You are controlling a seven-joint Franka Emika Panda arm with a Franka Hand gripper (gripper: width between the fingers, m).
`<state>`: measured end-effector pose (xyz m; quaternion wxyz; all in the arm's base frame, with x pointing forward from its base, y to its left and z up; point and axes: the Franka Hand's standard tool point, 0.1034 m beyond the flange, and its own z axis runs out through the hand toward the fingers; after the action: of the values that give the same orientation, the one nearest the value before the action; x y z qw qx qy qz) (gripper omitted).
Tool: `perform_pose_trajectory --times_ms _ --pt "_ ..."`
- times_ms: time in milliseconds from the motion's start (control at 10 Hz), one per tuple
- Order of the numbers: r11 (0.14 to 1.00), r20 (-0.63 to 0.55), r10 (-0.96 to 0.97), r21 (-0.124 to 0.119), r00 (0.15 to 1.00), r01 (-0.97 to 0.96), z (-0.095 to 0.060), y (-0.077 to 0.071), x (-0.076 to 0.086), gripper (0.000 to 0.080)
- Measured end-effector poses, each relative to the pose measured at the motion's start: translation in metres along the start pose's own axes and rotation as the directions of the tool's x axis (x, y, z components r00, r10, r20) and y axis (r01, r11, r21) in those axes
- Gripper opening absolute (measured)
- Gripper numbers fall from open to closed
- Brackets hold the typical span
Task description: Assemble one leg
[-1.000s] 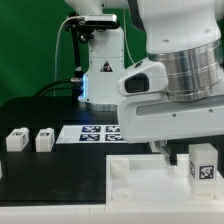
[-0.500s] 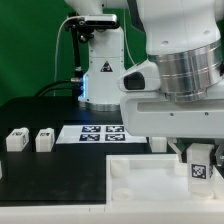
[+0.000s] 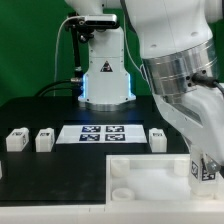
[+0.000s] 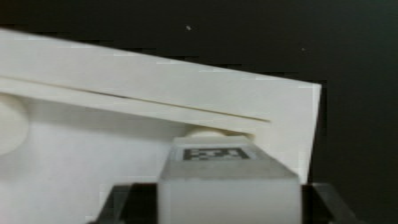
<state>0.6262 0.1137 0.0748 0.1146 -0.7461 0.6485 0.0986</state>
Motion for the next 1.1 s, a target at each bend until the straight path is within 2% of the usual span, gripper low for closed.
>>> perform_pose_trajectory --times_ms 200,300,400,500,600,700,900,1000,1100 --pt "1.000 0.001 -0.031 -0.002 1.000 0.031 0.0008 0.0005 -0.0003 0.0294" --pt "0.997 0.001 -0.071 -0.002 0.997 0.071 0.0009 0.0006 -0.0003 0.0370" --pt "0.982 -0.001 -0.187 -0.025 0.982 0.187 0.0013 0.0032 0.0001 0.0507" --pt "0.926 0.005 -0.372 -0.060 0.928 0.372 0.0014 0.0057 0.0002 0.0507" --pt "0.839 0.000 -0.540 -0.079 0.842 0.538 0.0011 0.0050 -0.0003 0.0618" --pt "0.819 0.005 -0.570 -0.073 0.822 0.568 0.0014 0.0048 -0.0006 0.0640" --pt "0.699 0.018 -0.712 -0.072 0.702 0.711 0.0012 0.0048 0.0005 0.0648" --pt "0.572 0.025 -0.818 -0.079 0.575 0.816 0.0009 0.0049 0.0017 0.0648" --pt "0.414 0.032 -0.908 -0.098 0.418 0.905 0.0001 0.0043 0.0037 0.0649"
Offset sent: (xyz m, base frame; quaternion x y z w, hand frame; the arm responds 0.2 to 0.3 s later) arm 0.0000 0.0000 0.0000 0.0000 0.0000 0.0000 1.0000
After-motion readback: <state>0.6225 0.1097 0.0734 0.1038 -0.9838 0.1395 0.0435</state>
